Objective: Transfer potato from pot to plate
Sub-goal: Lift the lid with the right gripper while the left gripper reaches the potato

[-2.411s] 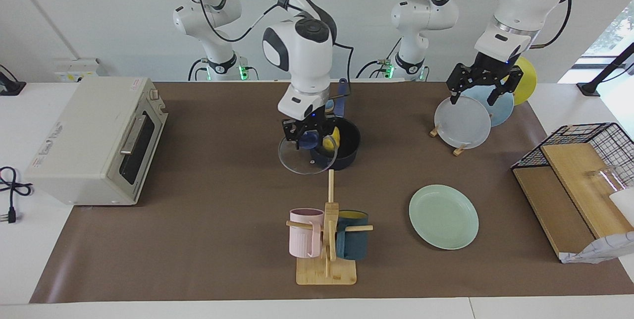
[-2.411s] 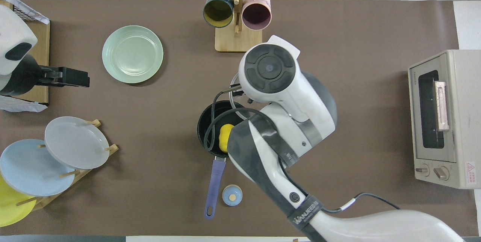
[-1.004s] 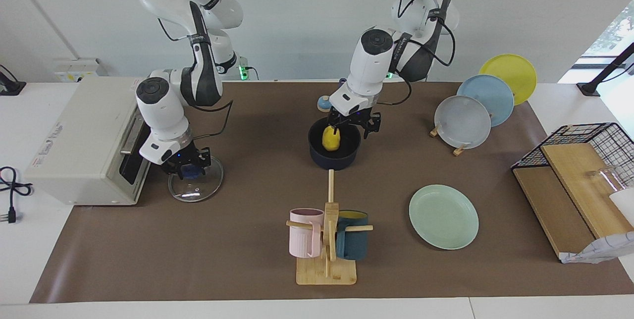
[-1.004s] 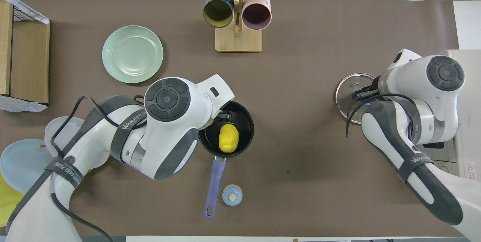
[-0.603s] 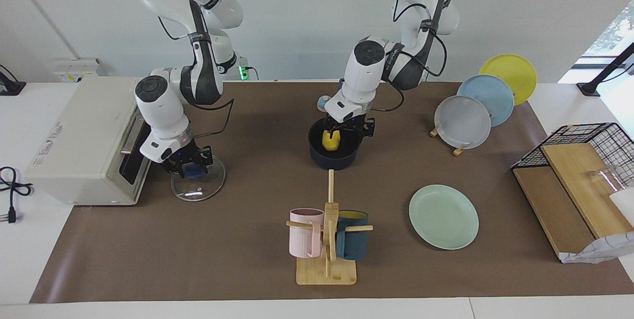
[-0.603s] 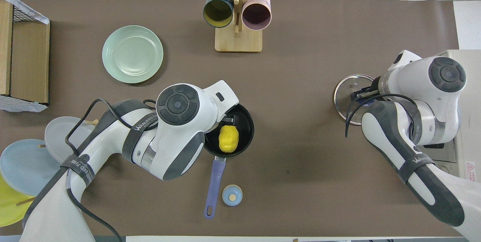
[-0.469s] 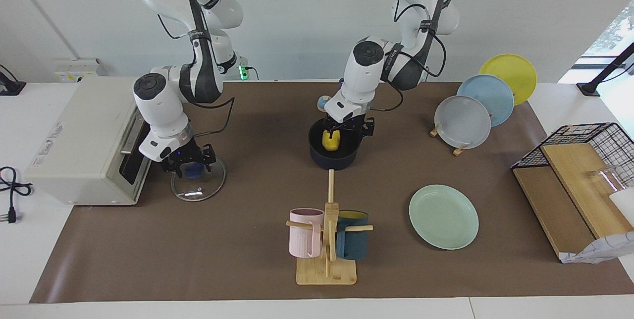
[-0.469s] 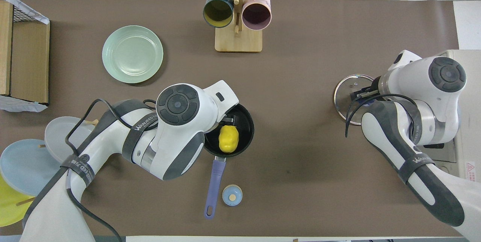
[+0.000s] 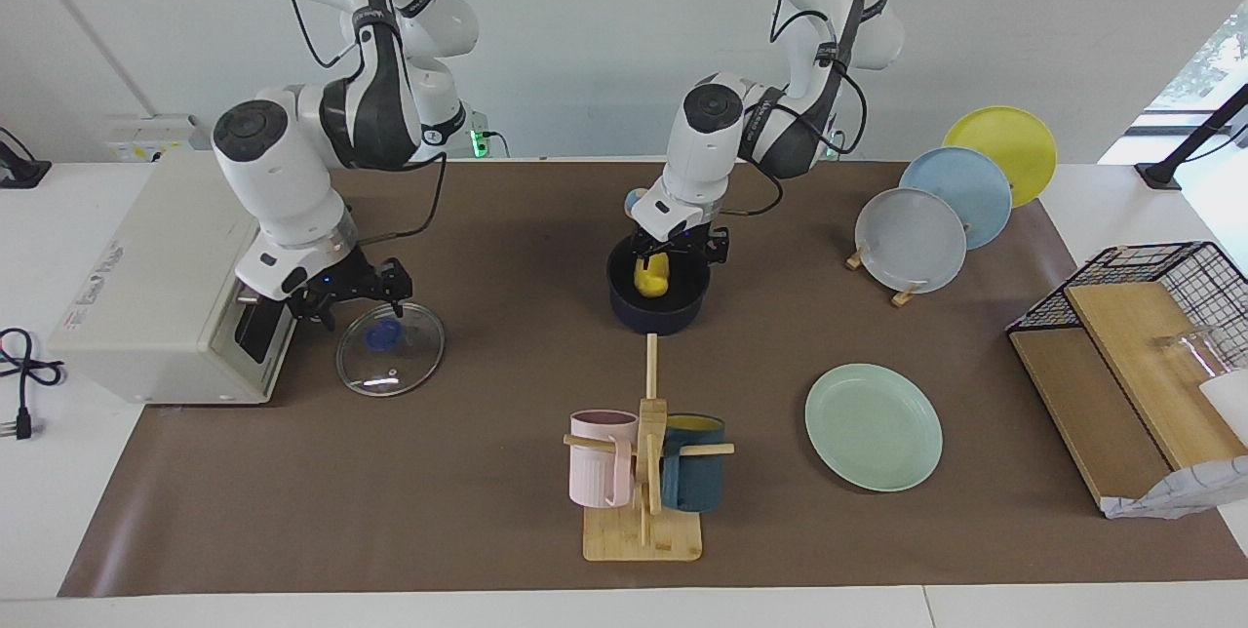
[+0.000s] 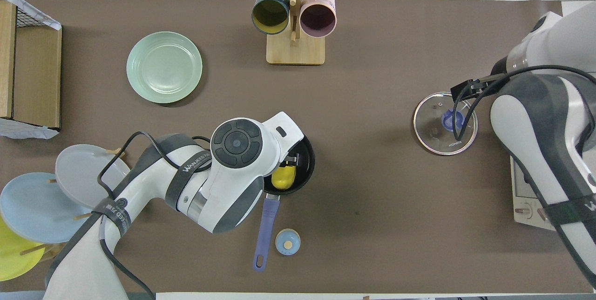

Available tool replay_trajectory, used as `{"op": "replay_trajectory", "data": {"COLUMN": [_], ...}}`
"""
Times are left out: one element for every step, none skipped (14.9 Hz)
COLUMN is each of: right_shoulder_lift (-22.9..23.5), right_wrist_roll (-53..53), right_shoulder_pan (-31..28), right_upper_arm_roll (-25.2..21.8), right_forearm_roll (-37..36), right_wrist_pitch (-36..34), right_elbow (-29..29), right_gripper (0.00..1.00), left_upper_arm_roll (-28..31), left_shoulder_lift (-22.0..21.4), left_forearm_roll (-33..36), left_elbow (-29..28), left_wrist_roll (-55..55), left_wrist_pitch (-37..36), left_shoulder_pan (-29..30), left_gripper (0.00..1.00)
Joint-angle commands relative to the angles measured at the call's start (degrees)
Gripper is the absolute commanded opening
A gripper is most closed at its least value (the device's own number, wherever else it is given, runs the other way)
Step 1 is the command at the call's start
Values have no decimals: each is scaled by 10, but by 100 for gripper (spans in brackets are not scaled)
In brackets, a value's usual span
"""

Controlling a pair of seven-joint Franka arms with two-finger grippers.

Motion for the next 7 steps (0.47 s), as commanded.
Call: {"op": "replay_trajectory", "data": {"right_shoulder_lift": [-14,-31,-46,-57,-67,-79,-88], "right_wrist_roll": [32,32,32,32,32,32,32], "right_shoulder_pan": [0,-2,-5,-6,-7,-7,-8], "right_upper_arm_roll": [4,4,3,4,2,-1,-2], "right_forearm_roll": [7,7,6,7,7,7,3], "right_wrist_pitch": [-88,-109,-125,-144,-162,-172,-173], "right_elbow": [55,56,56,57,57,56,53], "right_gripper": [100,100,100,100,100,100,100], "left_upper_arm_roll": [10,10,10,10,10,10,10], "left_shoulder_lift": [-2,3,5,9,14,19,24], "left_forearm_roll": [-8,-8,-8,-8,-8,-8,-8], "left_elbow": [-15,-15,-15,-15,-15,-15,-15], "left_wrist_roll": [-9,-10,-11,-12,-18,-25,-26], "left_wrist_pitch": [17,16,16,17,23,31,35], "left_shoulder_pan": [-21,-21,-22,-23,-24,-31,-33], "left_gripper": [100,100,100,100,100,100,100]}}
